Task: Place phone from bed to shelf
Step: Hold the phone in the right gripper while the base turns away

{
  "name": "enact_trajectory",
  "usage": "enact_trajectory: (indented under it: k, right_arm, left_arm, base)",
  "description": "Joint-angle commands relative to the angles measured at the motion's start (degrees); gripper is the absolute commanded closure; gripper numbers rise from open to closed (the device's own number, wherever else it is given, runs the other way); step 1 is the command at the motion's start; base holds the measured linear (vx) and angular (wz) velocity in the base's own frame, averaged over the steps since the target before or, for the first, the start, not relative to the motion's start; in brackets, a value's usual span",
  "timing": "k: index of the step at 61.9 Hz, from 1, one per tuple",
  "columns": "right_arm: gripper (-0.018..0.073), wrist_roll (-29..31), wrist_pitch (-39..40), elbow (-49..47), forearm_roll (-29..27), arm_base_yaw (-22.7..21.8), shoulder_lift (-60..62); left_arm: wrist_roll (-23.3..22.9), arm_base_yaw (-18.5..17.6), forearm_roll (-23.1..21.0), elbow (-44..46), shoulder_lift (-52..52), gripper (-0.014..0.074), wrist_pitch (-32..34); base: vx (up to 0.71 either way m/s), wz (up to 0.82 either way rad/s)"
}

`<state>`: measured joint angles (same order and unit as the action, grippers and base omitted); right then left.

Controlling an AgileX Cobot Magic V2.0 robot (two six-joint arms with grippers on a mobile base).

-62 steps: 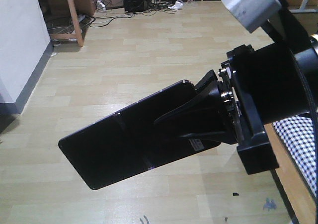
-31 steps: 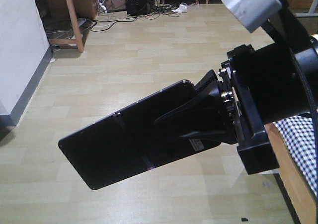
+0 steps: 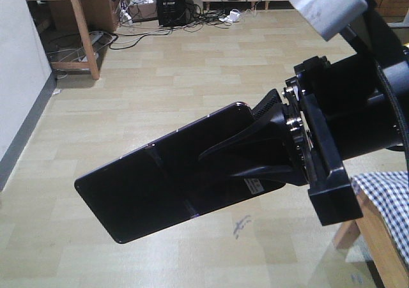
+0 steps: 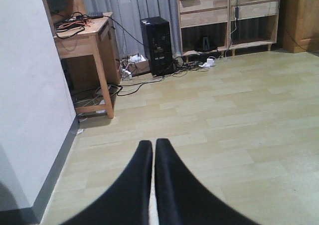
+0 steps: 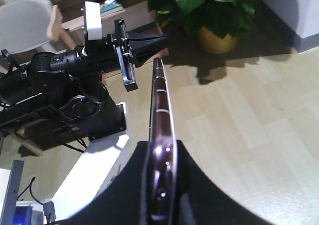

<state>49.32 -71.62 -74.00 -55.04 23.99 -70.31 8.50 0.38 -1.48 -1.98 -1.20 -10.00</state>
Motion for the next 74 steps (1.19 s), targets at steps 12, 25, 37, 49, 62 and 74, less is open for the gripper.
enact_trajectory:
  k: [12, 25, 37, 49, 62, 74]
  right_arm:
    - [0.0561, 0.21, -1.52, -1.46, -4.47, -0.13, 1.43]
    - [0.0561, 0.21, -1.52, -1.46, -4.47, -0.13, 1.43]
    - [0.0561, 0.21, -1.52, -1.46, -4.47, -0.13, 1.43]
    - [0.0561, 0.26, -1.52, -1.46, -4.43, -0.13, 1.43]
    - [0.0561, 0.26, -1.52, -1.46, -4.43, -0.13, 1.43]
    - [0.0561, 0.26, -1.52, -1.46, -4.43, -0.13, 1.43]
  left_arm:
    - [-0.33, -0.35, -0.52, 1.32, -0.25, 0.0595, 4.44]
    - [-0.33, -0.35, -0.52, 1.32, -0.25, 0.0595, 4.44]
    - [-0.33, -0.35, -0.52, 1.32, -0.25, 0.0595, 4.44]
    - [-0.33, -0.35, -0.52, 1.32, -0.25, 0.0595, 4.44]
    - [-0.33, -0.35, -0.52, 1.32, -0.25, 0.0595, 4.44]
    - [-0.33, -0.35, -0.52, 1.32, -0.25, 0.0595, 4.44]
  base:
    - [0.39, -0.02]
    - [0.41, -0.02]
    - [0.43, 0.00]
    - [0.44, 0.01]
    - [0.42, -0.01]
    - [0.39, -0.05]
